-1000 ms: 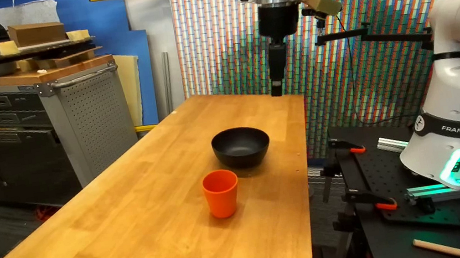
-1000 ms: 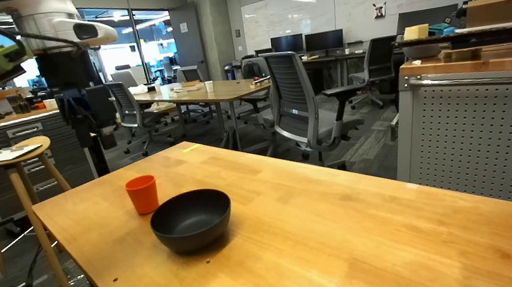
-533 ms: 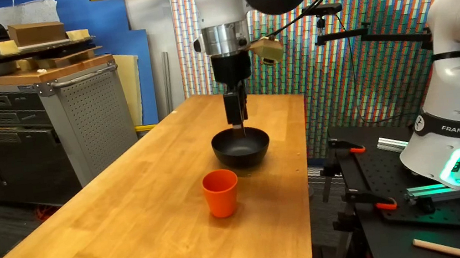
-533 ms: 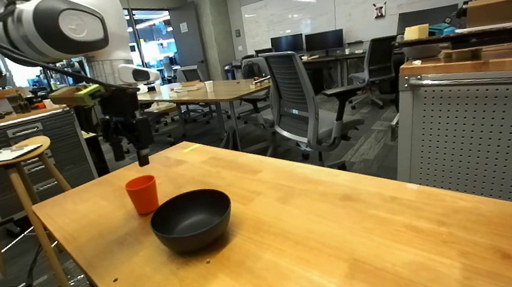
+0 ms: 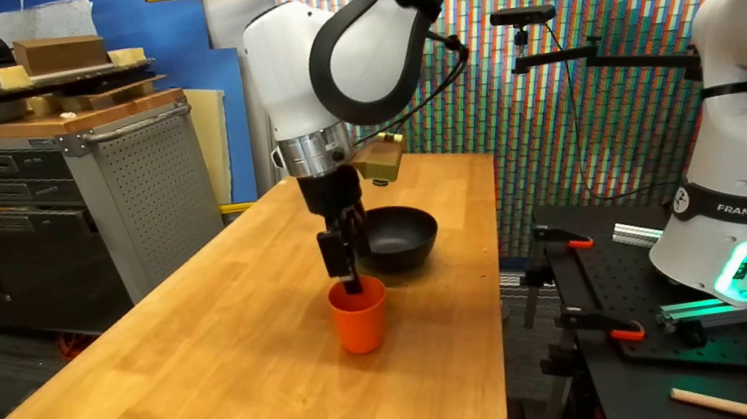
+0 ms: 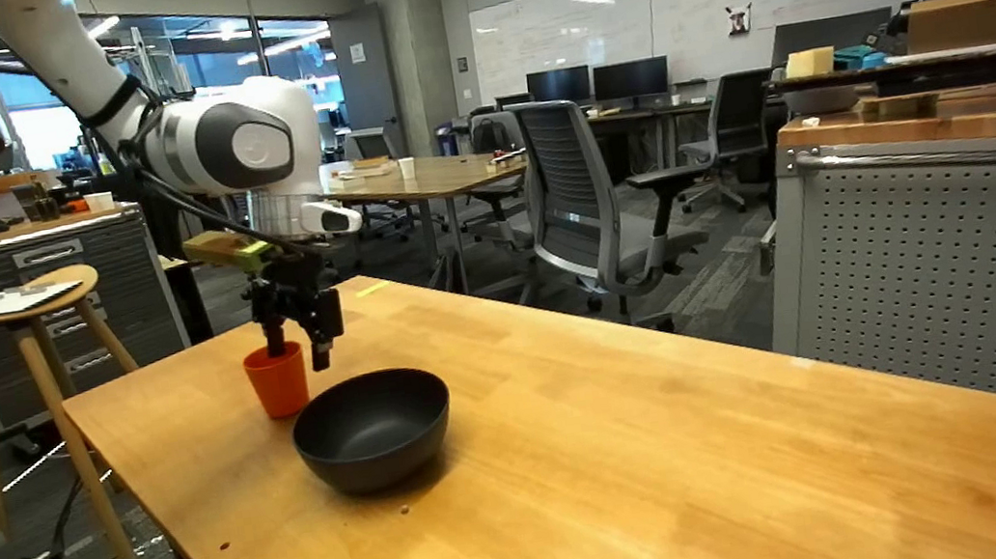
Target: Put the cup in the bowl
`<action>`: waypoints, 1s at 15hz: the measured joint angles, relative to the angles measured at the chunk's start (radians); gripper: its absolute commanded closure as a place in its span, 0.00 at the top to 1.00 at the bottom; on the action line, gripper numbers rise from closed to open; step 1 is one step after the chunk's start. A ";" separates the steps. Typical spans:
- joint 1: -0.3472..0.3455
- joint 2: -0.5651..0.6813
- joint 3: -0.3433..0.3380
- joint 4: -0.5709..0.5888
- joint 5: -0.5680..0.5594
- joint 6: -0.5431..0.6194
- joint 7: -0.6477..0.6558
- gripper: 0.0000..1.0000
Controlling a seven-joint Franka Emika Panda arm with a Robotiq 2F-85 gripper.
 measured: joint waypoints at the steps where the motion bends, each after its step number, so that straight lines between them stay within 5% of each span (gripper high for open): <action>1: 0.001 0.026 0.000 0.022 0.003 0.000 0.000 0.74; 10: -0.001 0.104 -0.004 0.090 0.087 0.000 0.000 0.06; 13: -0.001 0.103 -0.005 0.094 0.102 0.000 0.000 0.00; 15: -0.001 0.094 -0.004 0.097 0.107 -0.001 0.000 0.05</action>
